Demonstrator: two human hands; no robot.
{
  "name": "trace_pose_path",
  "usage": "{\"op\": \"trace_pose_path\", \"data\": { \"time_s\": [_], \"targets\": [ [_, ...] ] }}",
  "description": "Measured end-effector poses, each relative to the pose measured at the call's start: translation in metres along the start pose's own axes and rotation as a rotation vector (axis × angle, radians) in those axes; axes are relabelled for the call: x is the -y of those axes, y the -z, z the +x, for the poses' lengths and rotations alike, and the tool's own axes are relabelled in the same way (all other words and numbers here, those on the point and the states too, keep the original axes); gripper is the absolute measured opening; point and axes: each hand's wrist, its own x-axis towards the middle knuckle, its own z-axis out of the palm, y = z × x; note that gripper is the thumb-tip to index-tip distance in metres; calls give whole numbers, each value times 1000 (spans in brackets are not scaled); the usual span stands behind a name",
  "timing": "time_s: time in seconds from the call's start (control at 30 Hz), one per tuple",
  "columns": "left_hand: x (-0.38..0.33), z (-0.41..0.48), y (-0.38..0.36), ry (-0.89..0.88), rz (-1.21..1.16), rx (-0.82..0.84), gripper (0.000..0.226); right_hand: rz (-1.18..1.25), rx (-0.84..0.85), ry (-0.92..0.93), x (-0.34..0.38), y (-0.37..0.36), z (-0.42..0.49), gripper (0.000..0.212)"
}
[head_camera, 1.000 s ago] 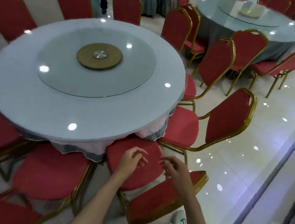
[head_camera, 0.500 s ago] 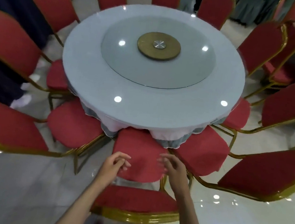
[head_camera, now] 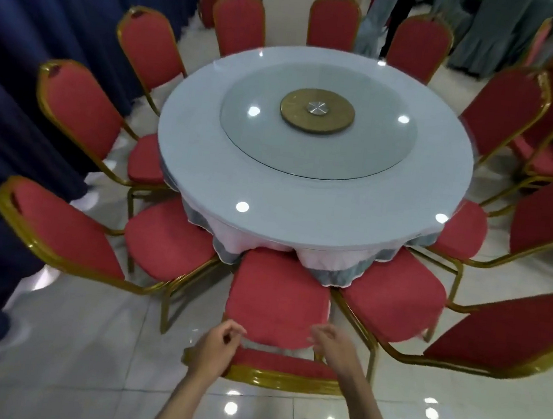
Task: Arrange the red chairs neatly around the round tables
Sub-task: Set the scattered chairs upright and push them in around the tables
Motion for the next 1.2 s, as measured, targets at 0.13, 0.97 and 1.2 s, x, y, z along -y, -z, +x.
{"op": "trace_pose_path", "data": {
  "time_s": [0.13, 0.97, 1.2],
  "targets": [
    [0, -14, 0, -115, 48, 22, 29, -283, -40, -66, -40, -14, -27, 22],
    [26, -43, -12, -120, 163, 23, 34, 88, -271, 184, -58, -35, -71, 36],
    [24, -41, -18, -103, 176, -26, 38, 108, -227, 210, -55, -26, -77, 37]
  ]
}}
